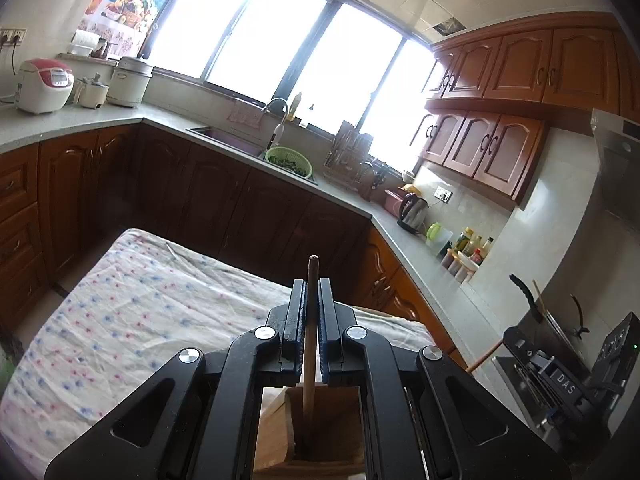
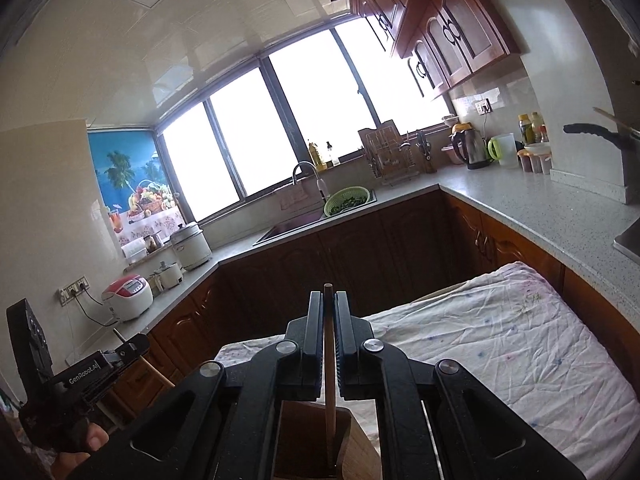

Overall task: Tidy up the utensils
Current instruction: 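Lift both held chopsticks and carry them above the wooden utensil holder, then open both tools to drop the chopsticks into the holder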

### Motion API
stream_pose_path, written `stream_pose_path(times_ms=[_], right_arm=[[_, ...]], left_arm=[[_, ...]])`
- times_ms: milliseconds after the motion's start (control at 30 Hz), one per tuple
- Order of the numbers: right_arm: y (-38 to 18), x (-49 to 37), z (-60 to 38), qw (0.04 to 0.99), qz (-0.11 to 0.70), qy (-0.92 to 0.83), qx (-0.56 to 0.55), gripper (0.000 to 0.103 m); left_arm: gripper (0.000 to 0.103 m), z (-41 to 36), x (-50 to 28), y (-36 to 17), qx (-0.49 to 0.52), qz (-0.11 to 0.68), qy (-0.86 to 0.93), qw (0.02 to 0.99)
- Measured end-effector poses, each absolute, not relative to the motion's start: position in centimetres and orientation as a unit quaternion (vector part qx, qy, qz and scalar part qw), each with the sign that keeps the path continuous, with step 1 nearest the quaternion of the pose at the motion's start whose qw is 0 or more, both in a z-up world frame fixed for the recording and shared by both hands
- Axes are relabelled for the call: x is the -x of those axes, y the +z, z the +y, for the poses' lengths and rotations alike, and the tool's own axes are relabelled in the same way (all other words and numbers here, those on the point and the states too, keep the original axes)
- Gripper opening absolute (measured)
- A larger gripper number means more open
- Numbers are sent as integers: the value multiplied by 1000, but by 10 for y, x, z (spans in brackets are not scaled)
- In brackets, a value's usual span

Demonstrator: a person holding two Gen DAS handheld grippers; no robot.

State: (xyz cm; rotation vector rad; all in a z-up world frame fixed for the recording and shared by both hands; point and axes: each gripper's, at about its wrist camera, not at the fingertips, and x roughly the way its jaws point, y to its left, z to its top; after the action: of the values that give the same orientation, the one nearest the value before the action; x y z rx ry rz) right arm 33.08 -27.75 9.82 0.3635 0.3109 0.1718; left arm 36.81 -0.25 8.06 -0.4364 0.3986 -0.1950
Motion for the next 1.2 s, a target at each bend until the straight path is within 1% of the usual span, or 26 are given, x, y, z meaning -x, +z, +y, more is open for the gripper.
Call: stream_pose_path(times_ms=[200,667,700,733,800,833,867,900,933,967,1000,1033,1100,1133,1200], right_arm=[[73,-342,-274,965,163,94,-183,5],[69,-354,-281,958,193,90,-191,5],[69,-354,-280,958,194,92,-191,6],[69,-355,-280,957,197,94,-191,10],[68,-356,-281,954,204,96,-196,11],[67,-356,-281,953,207,98,-198,13],[67,-356,-281,952,209,98,-200,16],[68,-355,-282,952,210,97,-201,29],[69,-353,-283,951,207,99,-205,50],[70,-349,-283,952,202,100,-208,60],[72,-345,-284,953,197,97,-209,73],[75,-341,-285,954,192,94,-210,77],[79,-335,-288,953,189,94,-216,79],[80,-332,-290,952,189,97,-220,82],[83,-324,-293,951,188,97,-223,87]], left_arm=[[5,-16,-380,54,201,221,-97,949],[5,-22,-388,52,175,244,-93,949],[5,-23,-389,52,174,248,-94,948],[8,-23,-390,51,174,252,-95,947],[19,-23,-390,51,173,257,-98,946],[34,-23,-389,51,172,258,-97,946],[52,-23,-386,52,172,257,-95,946],[59,-22,-383,54,172,254,-93,947],[67,-22,-379,56,170,249,-92,949],[75,-21,-375,58,167,247,-89,950],[80,-20,-371,60,166,249,-85,950],[85,-19,-366,61,169,247,-83,951],[92,-14,-353,63,176,246,-80,950],[99,-12,-347,63,178,248,-76,949],[99,-6,-333,65,186,241,-78,949]])
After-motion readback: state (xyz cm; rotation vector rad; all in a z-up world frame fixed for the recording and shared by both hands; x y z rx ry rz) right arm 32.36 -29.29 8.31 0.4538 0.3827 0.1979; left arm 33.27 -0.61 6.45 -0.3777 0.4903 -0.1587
